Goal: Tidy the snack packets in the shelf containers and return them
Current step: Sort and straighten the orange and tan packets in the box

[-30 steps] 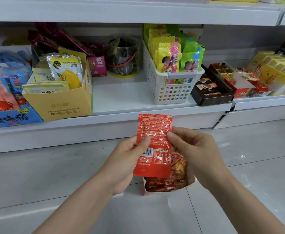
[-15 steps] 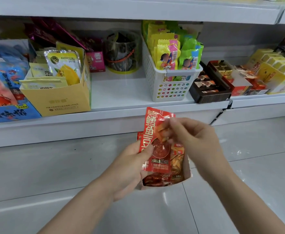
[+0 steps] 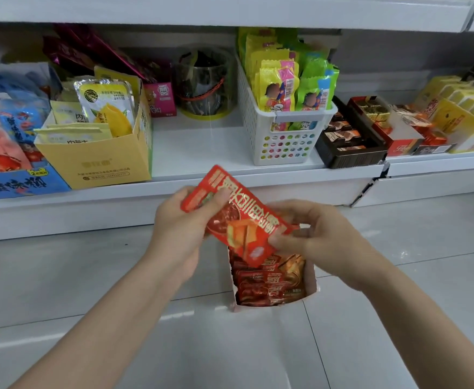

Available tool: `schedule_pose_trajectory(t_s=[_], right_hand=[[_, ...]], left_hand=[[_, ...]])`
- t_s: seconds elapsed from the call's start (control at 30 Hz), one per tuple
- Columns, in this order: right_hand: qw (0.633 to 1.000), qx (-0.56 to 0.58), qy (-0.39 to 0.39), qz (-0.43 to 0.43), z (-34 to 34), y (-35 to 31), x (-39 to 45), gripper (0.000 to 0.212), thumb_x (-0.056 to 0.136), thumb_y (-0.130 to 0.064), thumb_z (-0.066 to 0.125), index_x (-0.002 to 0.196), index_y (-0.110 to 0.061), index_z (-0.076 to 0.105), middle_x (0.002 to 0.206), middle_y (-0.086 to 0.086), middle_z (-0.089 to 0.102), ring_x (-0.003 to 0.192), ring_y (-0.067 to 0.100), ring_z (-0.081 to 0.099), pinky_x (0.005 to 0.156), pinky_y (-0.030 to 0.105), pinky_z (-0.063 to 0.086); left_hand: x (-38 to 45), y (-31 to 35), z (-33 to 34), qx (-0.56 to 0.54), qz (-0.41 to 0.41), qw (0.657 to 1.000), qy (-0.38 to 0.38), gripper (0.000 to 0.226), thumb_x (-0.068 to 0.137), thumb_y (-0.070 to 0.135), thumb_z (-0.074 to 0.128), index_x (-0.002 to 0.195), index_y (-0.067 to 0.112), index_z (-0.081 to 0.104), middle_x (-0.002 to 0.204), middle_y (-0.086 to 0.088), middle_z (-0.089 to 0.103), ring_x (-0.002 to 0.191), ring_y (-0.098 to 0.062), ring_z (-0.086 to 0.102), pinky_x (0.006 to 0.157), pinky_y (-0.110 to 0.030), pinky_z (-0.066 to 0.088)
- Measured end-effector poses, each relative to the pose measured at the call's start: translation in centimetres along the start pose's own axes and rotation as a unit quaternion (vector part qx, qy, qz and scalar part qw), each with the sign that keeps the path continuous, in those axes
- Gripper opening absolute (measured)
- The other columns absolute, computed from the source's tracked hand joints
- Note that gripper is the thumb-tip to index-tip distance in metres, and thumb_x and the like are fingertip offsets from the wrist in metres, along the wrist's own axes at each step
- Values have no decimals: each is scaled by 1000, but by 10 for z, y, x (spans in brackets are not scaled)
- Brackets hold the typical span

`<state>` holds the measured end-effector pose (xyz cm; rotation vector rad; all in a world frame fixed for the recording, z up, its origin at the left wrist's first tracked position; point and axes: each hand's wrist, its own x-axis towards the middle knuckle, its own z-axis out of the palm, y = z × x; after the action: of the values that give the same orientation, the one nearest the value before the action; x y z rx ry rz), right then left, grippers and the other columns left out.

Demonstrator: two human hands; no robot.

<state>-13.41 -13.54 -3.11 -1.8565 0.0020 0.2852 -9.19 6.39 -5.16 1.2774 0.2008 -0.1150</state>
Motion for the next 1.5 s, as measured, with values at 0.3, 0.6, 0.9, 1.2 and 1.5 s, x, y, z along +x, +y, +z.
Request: schedule_pose_trajectory(t_s=[0.3,0.6,0.9,1.2,1.5], right_hand=[[968,-87,232,-36,-25,17,15,9,86,-31,75,87,-35,67,82,-21,73,78,-2,68,63,22,55],[950,-124,284,23,-27,67,18,19,92,-26,69,88,-42,58,90,-14,71,75,9,73,70,39,62],[974,-134,181,21,-5,71,30,18,90,-21,71,91,-38,65,83,-26,71,66,2,72,56,16,56],[933,-358,21,17,19,64,55,13,89,-37,71,99,-33,77,81,-25,65,78,-7,62,66,2,41],[914,-401,-52,15,22,62,72,20,93,-33,67,110,-30,77,106,-12,74,93,3,63,84,13,47]], left_hand=[[34,-3,31,183,127,973,-63,16,99,40,55,93,29,65,94,11,74,91,-4,69,84,-28,57],[27,-77,-12,527,123,797,-269,49,101,46,48,146,26,43,144,14,45,122,-1,46,104,-21,37],[6,-90,-43,481,147,831,-238,19,99,35,56,112,31,69,108,25,54,102,6,53,84,-6,41],[4,-90,-47,450,138,855,-218,13,96,33,62,100,28,74,98,19,64,97,-1,59,85,-21,49],[3,-94,-51,498,208,821,-186,31,89,55,51,97,34,74,135,20,29,133,9,18,105,-6,17]])
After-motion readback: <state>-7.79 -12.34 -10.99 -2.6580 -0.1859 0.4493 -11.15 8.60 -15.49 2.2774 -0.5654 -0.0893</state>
